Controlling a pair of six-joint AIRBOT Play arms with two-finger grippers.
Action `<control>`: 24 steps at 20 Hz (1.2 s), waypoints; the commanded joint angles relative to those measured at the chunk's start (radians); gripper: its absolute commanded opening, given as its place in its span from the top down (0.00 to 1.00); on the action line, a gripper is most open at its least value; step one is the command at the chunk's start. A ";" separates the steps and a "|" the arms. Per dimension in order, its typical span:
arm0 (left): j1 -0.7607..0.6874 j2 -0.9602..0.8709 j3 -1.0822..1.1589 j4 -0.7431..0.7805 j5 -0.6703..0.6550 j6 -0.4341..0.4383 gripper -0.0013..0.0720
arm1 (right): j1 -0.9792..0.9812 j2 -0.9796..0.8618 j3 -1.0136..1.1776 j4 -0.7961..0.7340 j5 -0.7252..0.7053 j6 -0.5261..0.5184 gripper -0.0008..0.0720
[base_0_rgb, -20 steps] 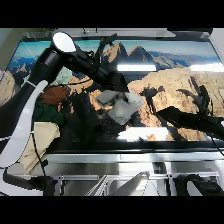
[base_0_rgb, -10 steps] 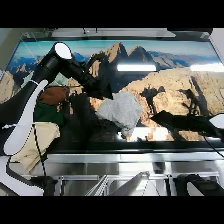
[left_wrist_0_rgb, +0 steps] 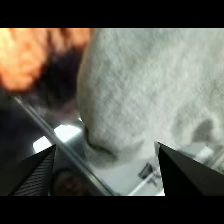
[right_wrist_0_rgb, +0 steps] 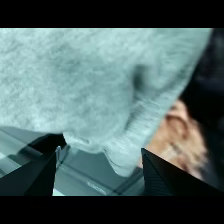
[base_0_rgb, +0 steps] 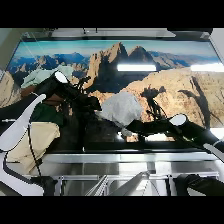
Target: Fold the shirts.
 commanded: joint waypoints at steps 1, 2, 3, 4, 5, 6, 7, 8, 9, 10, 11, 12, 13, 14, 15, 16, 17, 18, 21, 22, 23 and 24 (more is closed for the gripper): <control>0.002 -0.019 -0.031 -0.093 0.107 0.061 0.03 | 0.029 -0.071 0.005 0.224 -0.055 -0.168 0.20; -0.006 -0.028 -0.031 -0.131 0.115 0.073 0.03 | 0.029 -0.082 0.011 0.252 -0.066 -0.196 0.21; -0.011 -0.036 -0.031 -0.149 0.120 0.080 0.03 | 0.029 -0.090 0.019 0.259 -0.074 -0.204 0.24; -0.025 -0.044 -0.031 -0.165 0.125 0.092 0.23 | 0.029 -0.100 0.027 0.261 -0.079 -0.214 0.61; -0.032 -0.044 -0.031 -0.160 0.129 0.092 0.65 | 0.029 -0.103 0.033 0.262 -0.079 -0.233 0.96; -0.038 -0.041 -0.028 -0.161 0.132 0.096 0.98 | 0.029 -0.103 0.037 0.262 -0.079 -0.233 0.97; -0.039 -0.040 -0.013 -0.160 0.122 0.095 0.97 | 0.029 -0.101 0.042 0.261 -0.077 -0.242 0.97; -0.039 -0.039 0.011 -0.161 0.098 0.095 0.97 | 0.029 -0.094 0.045 0.261 -0.066 -0.268 0.97; -0.039 -0.027 0.037 -0.162 0.065 0.095 0.97 | 0.024 -0.079 0.045 0.258 -0.046 -0.279 0.97; -0.037 -0.003 0.065 -0.163 0.025 0.095 0.98 | 0.012 -0.050 0.046 0.241 -0.014 -0.278 0.97; -0.037 0.029 0.096 -0.162 -0.019 0.095 0.98 | -0.009 -0.009 0.050 0.212 0.023 -0.278 0.97; -0.036 0.071 0.127 -0.162 -0.065 0.095 0.98 | -0.042 0.047 0.059 0.182 0.078 -0.278 0.97; -0.036 0.128 0.160 -0.162 -0.110 0.093 0.98 | -0.088 0.122 0.076 0.158 0.149 -0.277 0.97; -0.036 0.192 0.192 -0.163 -0.143 0.082 0.98 | -0.143 0.213 0.097 0.154 0.221 -0.277 0.97; -0.036 0.254 0.222 -0.163 -0.165 0.061 0.98 | -0.197 0.308 0.126 0.155 0.280 -0.270 0.97; -0.036 0.326 0.256 -0.163 -0.178 0.040 0.98 | -0.251 0.414 0.171 0.155 0.343 -0.266 0.97; -0.038 0.394 0.289 -0.162 -0.185 0.021 0.98 | -0.295 0.513 0.221 0.154 0.393 -0.266 0.97; -0.042 0.467 0.327 -0.163 -0.186 0.001 0.98 | -0.334 0.615 0.281 0.154 0.422 -0.256 0.97; -0.096 0.652 0.408 -0.160 -0.151 -0.022 0.96 | -0.412 0.826 0.444 0.139 0.417 -0.229 0.97; -0.131 0.700 0.413 -0.145 -0.114 -0.022 0.96 | -0.430 0.858 0.483 0.130 0.408 -0.229 0.97; -0.169 0.732 0.411 -0.101 -0.087 -0.023 0.96 | -0.441 0.869 0.502 0.115 0.404 -0.228 0.97; -0.210 0.748 0.407 -0.035 -0.072 -0.049 0.96 | -0.443 0.864 0.504 0.103 0.404 -0.223 0.97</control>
